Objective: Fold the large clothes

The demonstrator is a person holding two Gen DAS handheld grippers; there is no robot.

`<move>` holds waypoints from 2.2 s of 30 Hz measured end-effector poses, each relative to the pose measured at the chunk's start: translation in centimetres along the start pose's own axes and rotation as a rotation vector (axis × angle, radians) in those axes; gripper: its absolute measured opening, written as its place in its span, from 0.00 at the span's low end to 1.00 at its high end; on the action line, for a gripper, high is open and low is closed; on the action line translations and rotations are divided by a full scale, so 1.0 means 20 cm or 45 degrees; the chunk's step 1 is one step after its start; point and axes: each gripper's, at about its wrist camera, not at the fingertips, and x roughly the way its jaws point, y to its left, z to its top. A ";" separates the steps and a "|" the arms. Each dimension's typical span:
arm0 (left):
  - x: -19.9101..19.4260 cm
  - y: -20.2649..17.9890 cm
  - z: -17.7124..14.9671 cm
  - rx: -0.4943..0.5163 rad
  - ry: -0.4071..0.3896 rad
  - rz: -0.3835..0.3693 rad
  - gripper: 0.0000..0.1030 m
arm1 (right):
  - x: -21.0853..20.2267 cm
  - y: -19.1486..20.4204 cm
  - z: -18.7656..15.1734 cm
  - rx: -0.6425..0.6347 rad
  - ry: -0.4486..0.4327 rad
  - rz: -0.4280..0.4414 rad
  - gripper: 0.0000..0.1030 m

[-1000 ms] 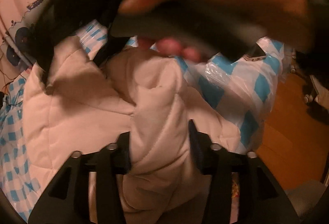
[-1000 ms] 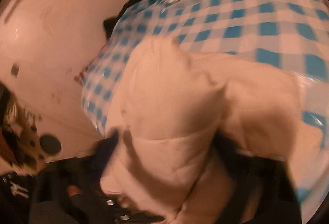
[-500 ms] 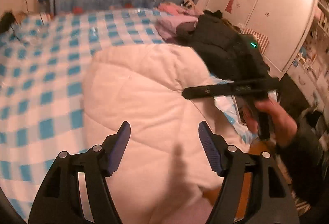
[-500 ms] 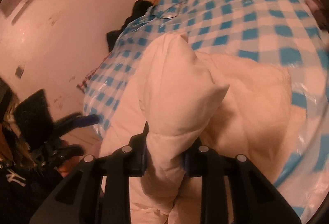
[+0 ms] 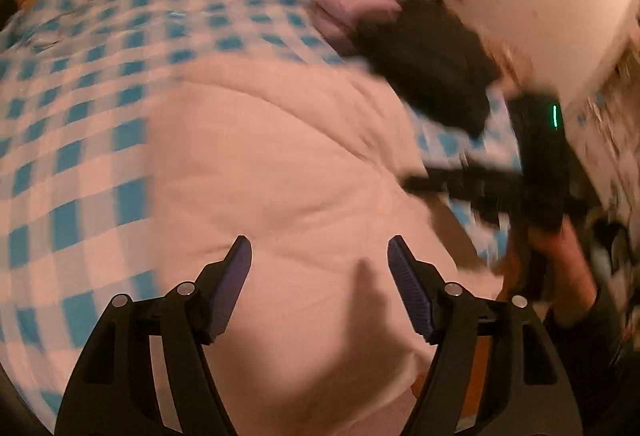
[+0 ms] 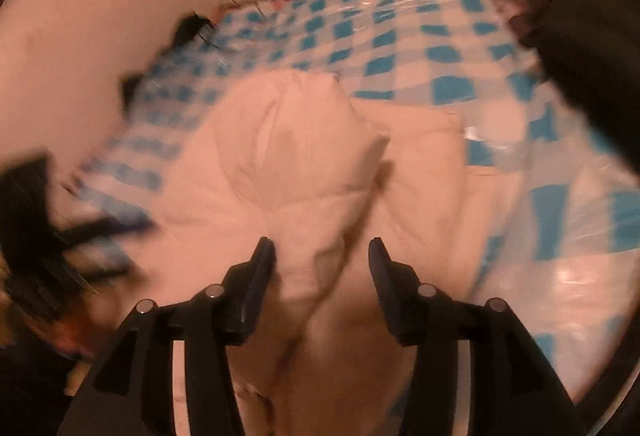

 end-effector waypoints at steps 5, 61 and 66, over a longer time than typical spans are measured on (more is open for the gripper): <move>0.05 0.40 -0.03 -0.326 0.073 -0.009 0.76 | 0.02 0.02 -0.03 -0.034 0.019 -0.193 0.66; -0.54 0.71 -0.27 -0.351 -0.140 0.724 0.86 | 0.25 0.88 0.08 -0.065 -0.148 -0.174 0.93; -0.64 0.64 -0.29 -0.337 -0.180 0.772 0.86 | 0.14 1.05 0.09 -0.122 -0.160 -0.257 0.93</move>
